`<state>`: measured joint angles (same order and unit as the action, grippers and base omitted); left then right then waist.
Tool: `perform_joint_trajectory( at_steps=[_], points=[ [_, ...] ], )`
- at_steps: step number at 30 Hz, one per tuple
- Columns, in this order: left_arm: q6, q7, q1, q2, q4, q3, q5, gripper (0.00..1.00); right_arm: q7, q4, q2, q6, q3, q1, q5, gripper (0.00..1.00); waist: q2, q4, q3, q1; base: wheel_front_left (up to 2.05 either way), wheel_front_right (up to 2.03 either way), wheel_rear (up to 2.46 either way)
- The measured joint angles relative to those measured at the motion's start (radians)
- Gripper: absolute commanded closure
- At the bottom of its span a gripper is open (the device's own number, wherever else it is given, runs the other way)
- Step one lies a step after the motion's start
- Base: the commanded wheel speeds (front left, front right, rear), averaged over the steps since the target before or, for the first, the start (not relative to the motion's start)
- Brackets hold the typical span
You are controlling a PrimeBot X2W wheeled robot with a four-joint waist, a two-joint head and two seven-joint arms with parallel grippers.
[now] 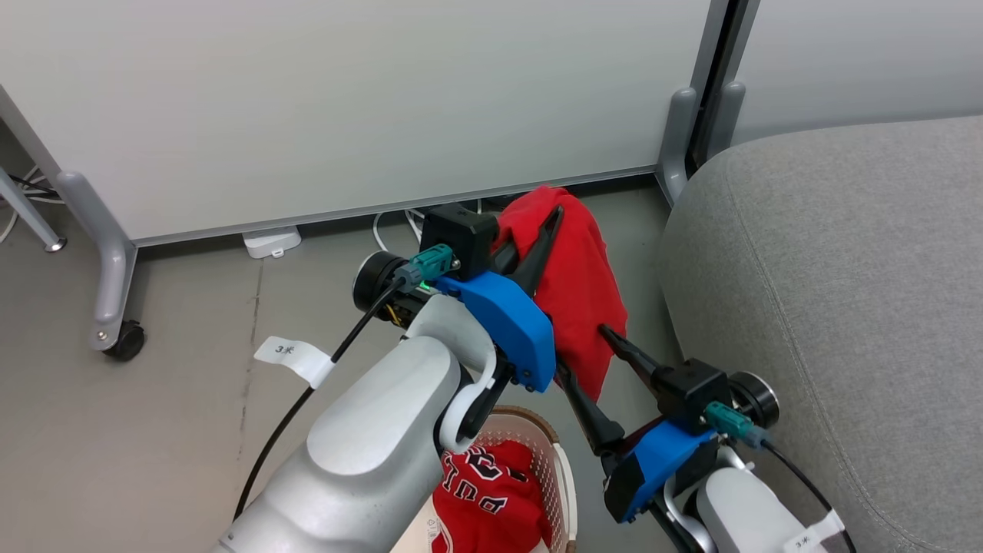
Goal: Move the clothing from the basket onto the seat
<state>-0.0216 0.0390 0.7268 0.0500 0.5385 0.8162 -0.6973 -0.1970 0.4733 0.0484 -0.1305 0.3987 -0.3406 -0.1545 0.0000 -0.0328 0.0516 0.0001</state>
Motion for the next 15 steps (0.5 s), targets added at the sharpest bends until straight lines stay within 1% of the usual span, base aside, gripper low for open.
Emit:
perform_joint_trajectory(
  at_steps=[10,15],
  points=[
    [-0.012,0.016,0.022,0.000,0.003,0.048,-0.045,1.00,-0.024,0.126,0.000,0.000,0.012,-0.095,-0.028,0.00,0.0000,0.012,0.004,0.0000,0.00,0.00,0.00],
    [-0.014,0.024,0.031,0.000,0.010,0.070,-0.064,1.00,-0.029,0.199,0.000,0.000,0.021,-0.141,-0.068,0.00,0.0000,0.017,0.000,0.0000,0.00,0.00,0.00]
  ],
)
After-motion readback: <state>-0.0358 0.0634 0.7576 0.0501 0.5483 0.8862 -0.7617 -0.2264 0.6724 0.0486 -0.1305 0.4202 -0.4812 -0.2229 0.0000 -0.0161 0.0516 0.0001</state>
